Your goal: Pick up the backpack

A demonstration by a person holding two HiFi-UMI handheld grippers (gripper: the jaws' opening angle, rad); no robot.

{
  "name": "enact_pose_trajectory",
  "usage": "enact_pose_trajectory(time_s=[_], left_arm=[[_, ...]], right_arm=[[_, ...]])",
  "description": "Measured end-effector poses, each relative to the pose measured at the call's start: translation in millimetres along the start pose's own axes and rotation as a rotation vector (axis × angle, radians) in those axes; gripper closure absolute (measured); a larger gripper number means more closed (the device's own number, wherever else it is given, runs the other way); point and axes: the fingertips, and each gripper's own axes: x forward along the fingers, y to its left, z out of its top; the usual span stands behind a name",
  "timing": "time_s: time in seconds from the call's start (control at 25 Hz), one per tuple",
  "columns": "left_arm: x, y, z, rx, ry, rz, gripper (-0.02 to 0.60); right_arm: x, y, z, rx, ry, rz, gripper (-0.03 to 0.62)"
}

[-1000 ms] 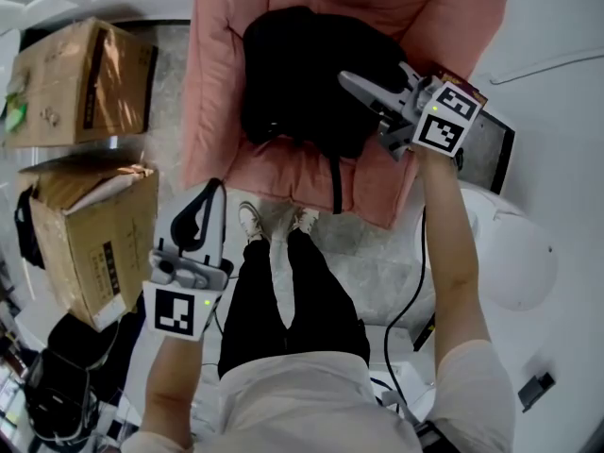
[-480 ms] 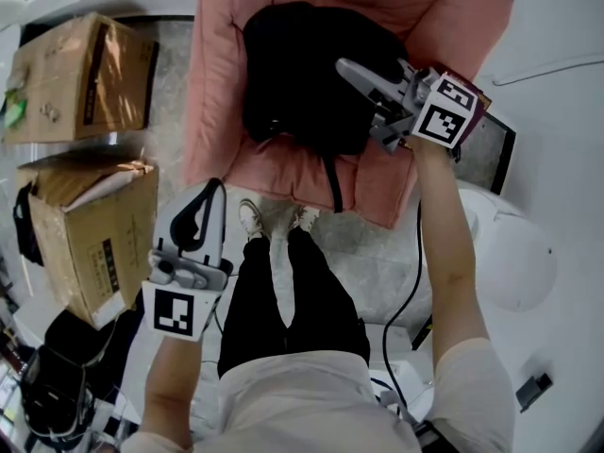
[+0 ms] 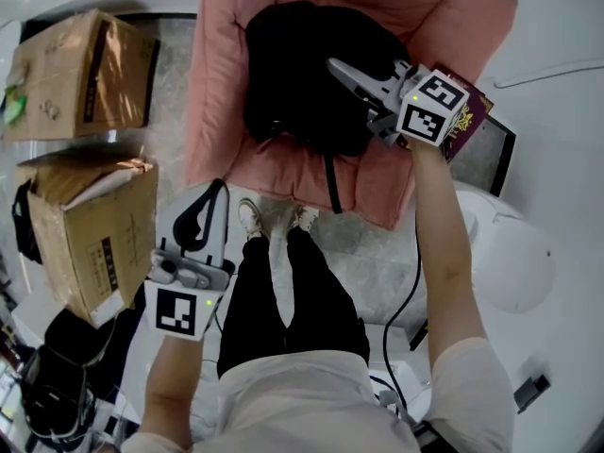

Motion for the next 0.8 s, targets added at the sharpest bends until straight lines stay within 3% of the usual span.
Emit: enact_pose_trajectory(time_s=[0.08, 0.16, 0.36, 0.8], left_arm=[[0, -1, -1, 0.000, 0.004, -0.001, 0.571], [0, -3, -2, -0.001, 0.009, 0.000, 0.571], [-3, 7, -6, -0.011, 0.016, 0.005, 0.571], [-10, 12, -2, -0.013, -0.002, 0.005, 0.571]], right_arm=[[5, -7, -2, -0.018, 0.013, -0.041, 0.465], [5, -9, 7, 0.034, -0.051, -0.044, 0.467], [1, -16, 24, 0.125, -0.176, -0.072, 0.543], [-12, 10, 34, 0.077, -0.201, -0.128, 0.560]])
